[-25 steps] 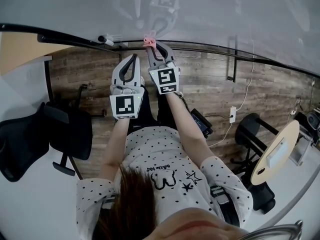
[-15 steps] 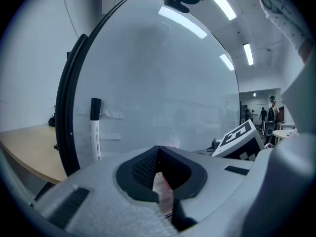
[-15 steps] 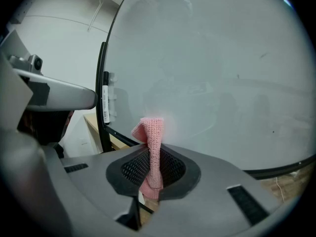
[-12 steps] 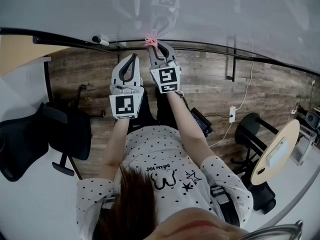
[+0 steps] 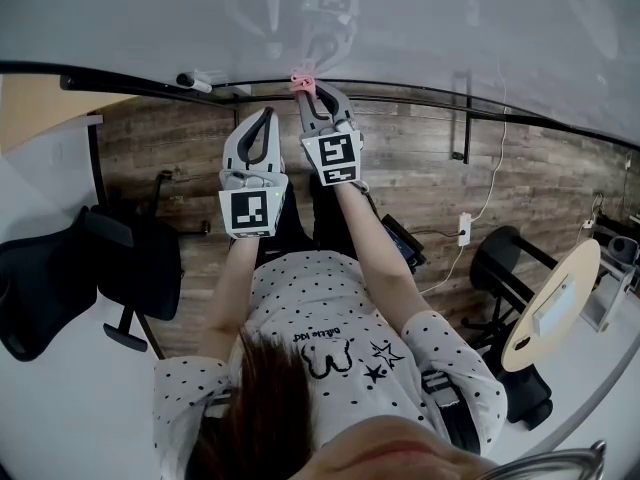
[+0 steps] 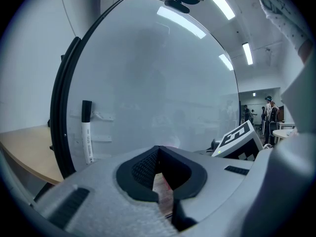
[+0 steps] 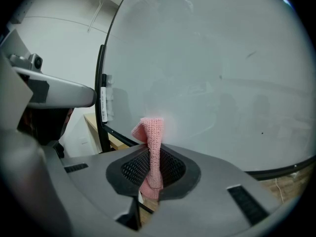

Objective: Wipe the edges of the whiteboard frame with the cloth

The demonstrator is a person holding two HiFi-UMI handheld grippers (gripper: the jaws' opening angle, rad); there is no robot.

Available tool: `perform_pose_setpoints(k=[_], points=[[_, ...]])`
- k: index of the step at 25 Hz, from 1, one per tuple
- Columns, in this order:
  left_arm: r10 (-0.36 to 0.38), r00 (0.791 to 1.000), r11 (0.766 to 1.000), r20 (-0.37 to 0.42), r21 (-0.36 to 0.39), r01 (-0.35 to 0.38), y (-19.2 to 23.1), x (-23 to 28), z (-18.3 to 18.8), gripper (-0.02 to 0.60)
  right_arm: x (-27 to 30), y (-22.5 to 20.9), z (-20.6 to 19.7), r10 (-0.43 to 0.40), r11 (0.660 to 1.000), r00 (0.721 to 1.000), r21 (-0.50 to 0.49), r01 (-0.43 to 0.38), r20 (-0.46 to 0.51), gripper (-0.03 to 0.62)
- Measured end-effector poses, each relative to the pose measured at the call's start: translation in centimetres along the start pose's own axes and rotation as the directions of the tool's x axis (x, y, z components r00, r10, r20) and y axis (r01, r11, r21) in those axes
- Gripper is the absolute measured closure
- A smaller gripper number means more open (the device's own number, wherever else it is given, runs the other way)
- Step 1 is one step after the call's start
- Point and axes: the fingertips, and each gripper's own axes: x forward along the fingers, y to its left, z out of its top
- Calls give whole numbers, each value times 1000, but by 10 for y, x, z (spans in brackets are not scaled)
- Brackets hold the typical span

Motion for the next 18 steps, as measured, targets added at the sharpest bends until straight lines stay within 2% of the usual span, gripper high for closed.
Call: perform_pose_setpoints(k=[18], points=[[18,1000,1000,-2,3,-18,-20,9,1,566,-13,-20,-4,13,1000,1000,0,-13,6,563]])
